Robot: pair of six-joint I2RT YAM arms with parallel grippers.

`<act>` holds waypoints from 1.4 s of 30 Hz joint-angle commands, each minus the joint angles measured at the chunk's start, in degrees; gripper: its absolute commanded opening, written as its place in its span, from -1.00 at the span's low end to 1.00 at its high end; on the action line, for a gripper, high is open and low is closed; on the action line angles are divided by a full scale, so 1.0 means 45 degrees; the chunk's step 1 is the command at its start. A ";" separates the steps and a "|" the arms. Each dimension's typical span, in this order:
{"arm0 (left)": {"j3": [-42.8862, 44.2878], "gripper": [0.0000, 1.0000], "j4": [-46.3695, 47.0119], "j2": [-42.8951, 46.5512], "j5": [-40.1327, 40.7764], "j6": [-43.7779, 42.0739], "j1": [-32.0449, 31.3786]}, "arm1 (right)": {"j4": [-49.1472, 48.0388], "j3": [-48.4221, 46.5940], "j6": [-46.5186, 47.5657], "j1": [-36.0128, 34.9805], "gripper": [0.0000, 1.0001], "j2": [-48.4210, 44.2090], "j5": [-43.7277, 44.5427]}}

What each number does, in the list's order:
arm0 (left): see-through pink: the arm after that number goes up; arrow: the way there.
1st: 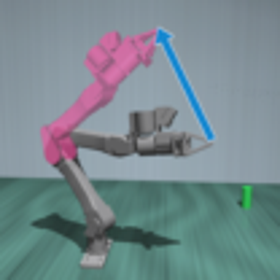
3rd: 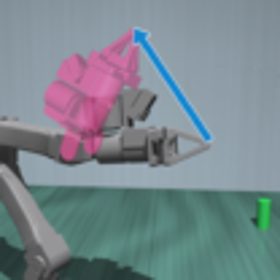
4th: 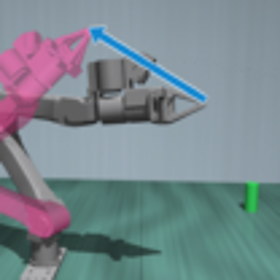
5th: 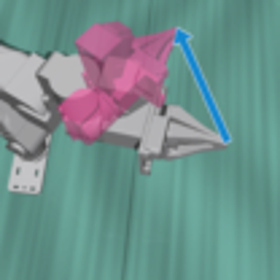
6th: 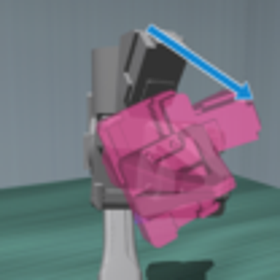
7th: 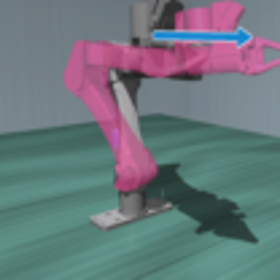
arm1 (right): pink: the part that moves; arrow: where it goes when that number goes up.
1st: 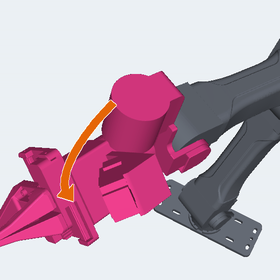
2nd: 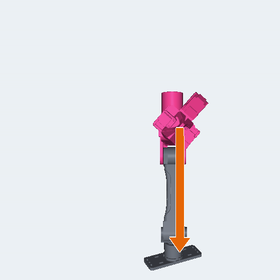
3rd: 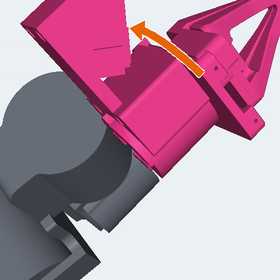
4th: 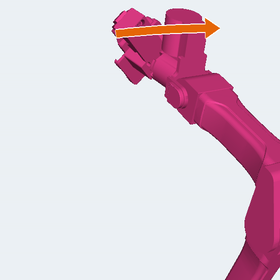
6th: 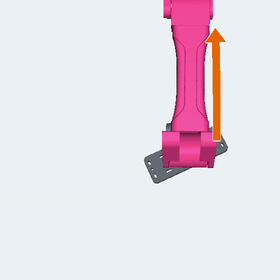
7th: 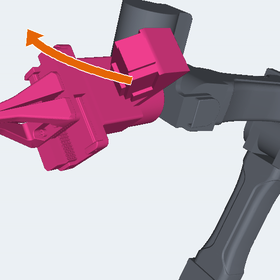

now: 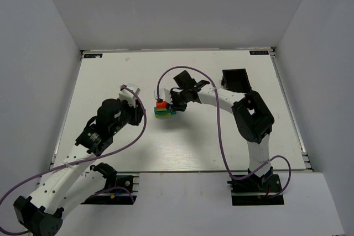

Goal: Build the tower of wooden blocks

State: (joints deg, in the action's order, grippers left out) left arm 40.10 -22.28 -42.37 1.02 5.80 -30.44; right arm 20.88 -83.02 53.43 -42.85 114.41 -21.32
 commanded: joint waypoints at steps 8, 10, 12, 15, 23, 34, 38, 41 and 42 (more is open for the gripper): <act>0.0074 -0.22 0.0049 0.0197 -0.0109 -0.0020 0.0064 | -0.0071 0.0051 0.0275 -0.0068 -0.23 -0.0015 -0.0321; 0.0074 -0.22 0.0049 0.0197 -0.0109 -0.0020 0.0064 | -0.0090 0.0032 0.0314 -0.0068 -0.23 -0.0014 -0.0340; 0.0074 -0.22 0.0049 0.0197 -0.0109 -0.0020 0.0064 | -0.0090 0.0090 0.0295 -0.0068 -0.23 -0.0034 -0.0359; 0.0074 -0.22 0.0049 0.0197 -0.0109 -0.0020 0.0064 | -0.0168 0.0090 0.0373 -0.0087 -0.23 0.0005 -0.0379; 0.0074 -0.22 0.0049 0.0197 -0.0109 -0.0020 0.0064 | -0.0188 0.0169 0.0490 -0.0087 -0.25 -0.0054 -0.0418; 0.0074 -0.22 0.0049 0.0197 -0.0109 -0.0020 0.0064 | -0.0149 0.0247 0.0647 -0.0107 -0.25 -0.0073 -0.0496; 0.0074 -0.22 0.0049 0.0197 -0.0109 -0.0020 0.0064 | -0.0168 0.0227 0.0666 -0.0087 -0.25 -0.0112 -0.0477; 0.0074 -0.22 0.0049 0.0197 -0.0109 -0.0020 0.0064 | -0.0168 0.0227 0.0666 -0.0107 -0.23 -0.0092 -0.0457; 0.0074 -0.22 0.0049 0.0197 -0.0109 -0.0020 0.0064 | -0.0130 0.0227 0.0705 -0.0107 -0.19 -0.0054 -0.0457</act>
State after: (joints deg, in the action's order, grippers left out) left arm 40.10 -22.26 -42.37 0.99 5.80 -30.44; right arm 20.36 -82.70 55.96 -42.89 114.41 -22.63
